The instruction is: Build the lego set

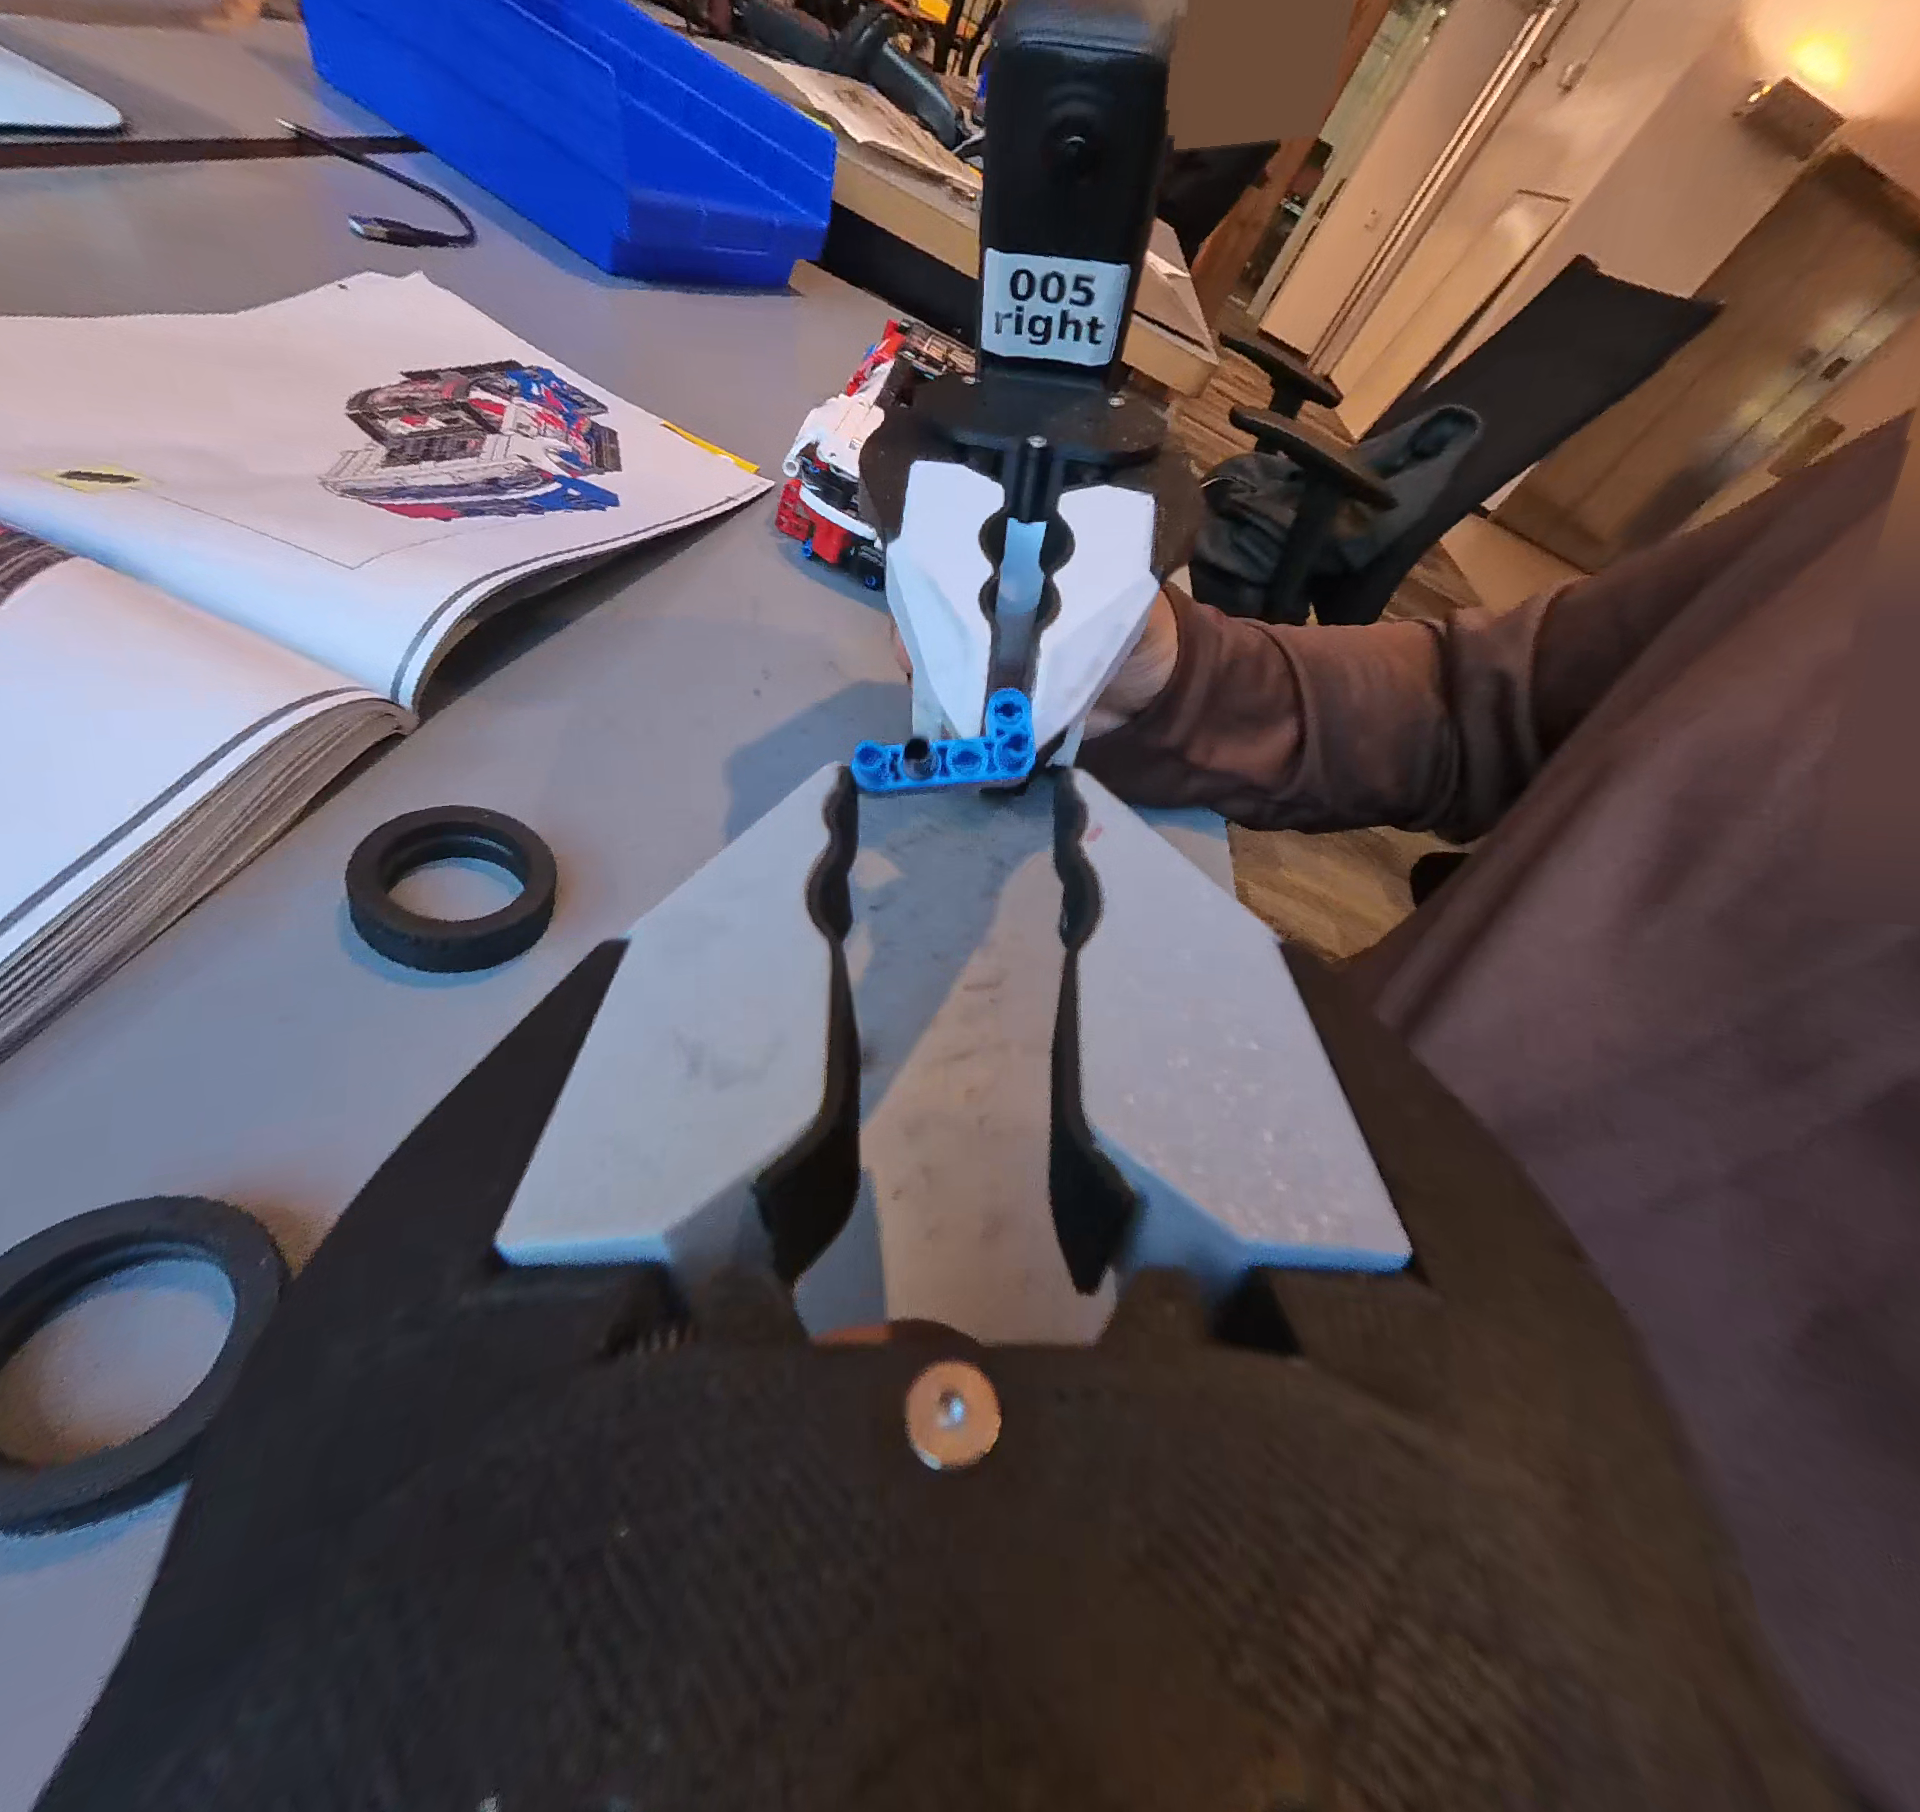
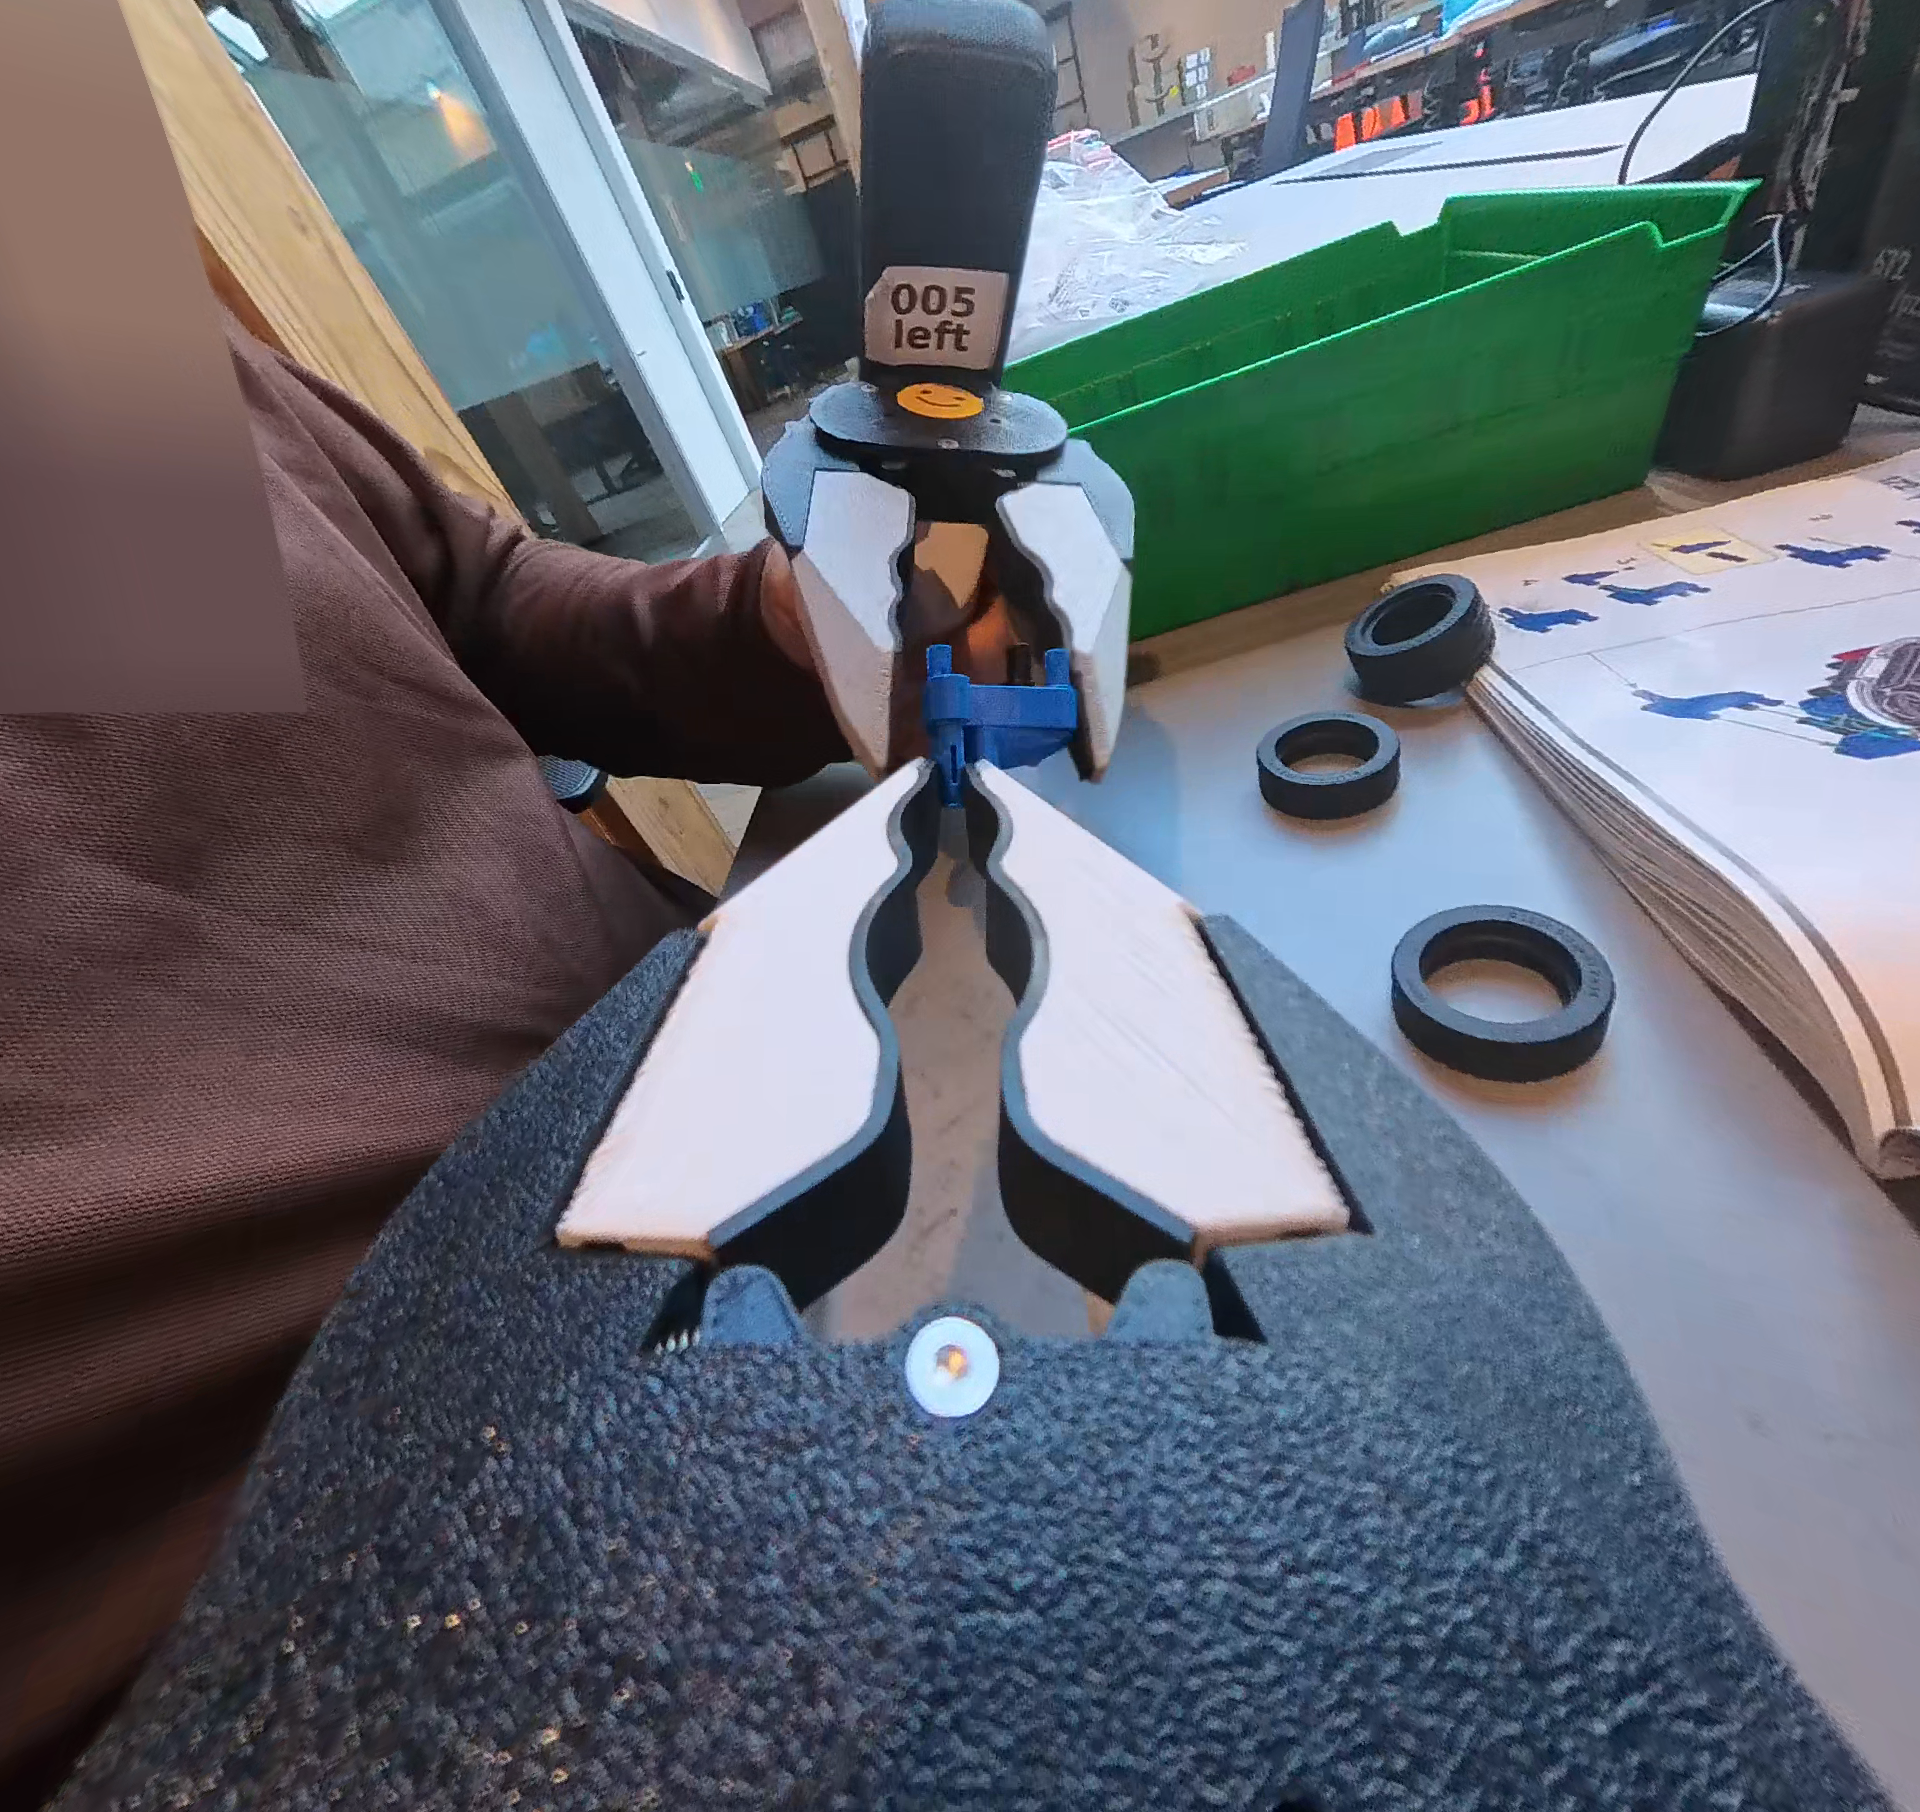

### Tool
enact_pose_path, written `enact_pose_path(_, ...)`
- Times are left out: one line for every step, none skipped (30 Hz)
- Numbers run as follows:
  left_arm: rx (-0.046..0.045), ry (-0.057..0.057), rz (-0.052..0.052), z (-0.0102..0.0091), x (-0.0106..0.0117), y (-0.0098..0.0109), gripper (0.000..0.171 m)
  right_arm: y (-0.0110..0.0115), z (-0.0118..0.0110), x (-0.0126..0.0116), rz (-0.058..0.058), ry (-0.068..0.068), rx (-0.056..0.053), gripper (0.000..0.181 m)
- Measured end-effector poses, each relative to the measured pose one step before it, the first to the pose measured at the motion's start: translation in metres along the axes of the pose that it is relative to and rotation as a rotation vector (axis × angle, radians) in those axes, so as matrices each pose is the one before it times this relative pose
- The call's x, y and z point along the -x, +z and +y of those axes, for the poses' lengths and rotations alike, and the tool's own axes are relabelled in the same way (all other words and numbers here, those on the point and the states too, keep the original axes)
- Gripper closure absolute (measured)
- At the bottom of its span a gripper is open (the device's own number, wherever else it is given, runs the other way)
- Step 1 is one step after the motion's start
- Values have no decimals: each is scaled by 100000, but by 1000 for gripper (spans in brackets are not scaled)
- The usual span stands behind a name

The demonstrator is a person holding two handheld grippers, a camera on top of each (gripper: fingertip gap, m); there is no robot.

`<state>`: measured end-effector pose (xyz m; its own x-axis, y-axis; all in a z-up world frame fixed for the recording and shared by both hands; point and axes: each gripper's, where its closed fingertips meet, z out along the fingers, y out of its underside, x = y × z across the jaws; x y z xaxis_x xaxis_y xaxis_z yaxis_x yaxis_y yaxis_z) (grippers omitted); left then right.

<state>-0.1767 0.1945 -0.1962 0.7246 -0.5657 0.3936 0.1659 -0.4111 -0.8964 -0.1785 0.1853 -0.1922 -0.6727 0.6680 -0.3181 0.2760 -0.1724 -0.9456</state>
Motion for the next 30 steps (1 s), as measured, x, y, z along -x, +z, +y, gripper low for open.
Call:
enact_pose_path(-836,-1146,861,-190,-47,77,134,3,75,-49,321,-155,387,177)
enact_pose_path(-661,-1551,1584,-169,-98,-1,131,-29,63,-68,225,-16,150,177)
enact_pose_path(-424,-1310,1028,-86,-11,-41,132,-70,5,-35,-7,242,-183,177)
enact_pose_path(310,-269,-394,74,162,-35,137,-90,-19,18,-322,330,-306,177)
enact_pose_path(212,67,-837,89,176,-52,139,-45,52,-2,-183,270,165,177)
enact_pose_path(3,-525,-259,72,91,-16,141,-4,104,-35,-8,102,490,177)
enact_pose_path(-356,-795,492,19,-17,-18,142,29,65,43,-237,-52,312,177)
enact_pose_path(3,-732,144,38,35,-6,142,36,57,15,-49,-215,310,177)
enact_pose_path(924,83,-359,131,112,5,142,33,88,-63,434,-316,632,177)
enact_pose_path(2450,620,-714,278,180,26,142,32,194,-122,834,-410,1346,177)
enact_pose_path(4165,1422,-984,407,230,24,142,39,316,-172,1199,-384,2223,177)
enact_pose_path(5791,2583,-2024,525,354,45,142,1,397,-291,1770,-183,2918,176)
enact_pose_path(6760,3931,-3484,587,492,38,143,-81,388,-386,2270,-178,2862,175)
enact_pose_path(5742,5240,-3138,426,333,50,143,-189,115,-384,2196,-187,1208,169)
enact_pose_path(4862,4883,-1845,316,121,81,143,-280,-217,-164,968,-155,-828,168)
enact_pose_path(4187,3724,-1120,255,76,128,143,-249,-348,51,-212,-266,-1525,168)
enact_pose_path(3732,2899,-926,255,107,167,143,-119,-218,44,-29,-456,-660,168)
enact_pose_path(2937,2359,-568,191,94,185,143,42,48,-17,721,-865,872,167)
enact_pose_path(1952,1883,-35,86,34,176,143,171,279,-34,1082,-1628,2181,166)
enact_pose_path(1160,1109,-370,-15,89,127,143,228,424,5,1286,-2341,2989,165)
enact_pose_path(805,479,-408,-32,100,94,143,243,445,-16,1537,-2633,3074,163)
enact_pose_path(288,158,108,-50,-13,80,143,217,398,-56,1692,-2473,2709,163)
enact_pose_path(-511,-249,307,-119,-83,68,143,193,311,-138,1948,-2070,2201,163)
enact_pose_path(-691,-524,159,-59,-95,90,143,166,242,-214,1936,-1687,1789,164)
enact_pose_path(-268,-698,-290,53,-43,108,143,133,177,-128,1204,-1264,1509,164)
enact_pose_path(-78,-424,-522,138,-38,113,143,115,103,1,239,-1008,1035,164)
enact_pose_path(-97,-217,-373,158,-68,74,142,98,108,88,-318,-1191,923,164)
enact_pose_path(-133,-254,-121,162,-104,64,143,82,140,178,-856,-1629,1038,166)
enact_pose_path(-418,-421,272,99,-130,21,143,57,101,340,-1835,-1909,769,172)
enact_pose_path(-240,-669,1210,109,-237,-34,143,55,52,306,-1736,-1741,462,173)
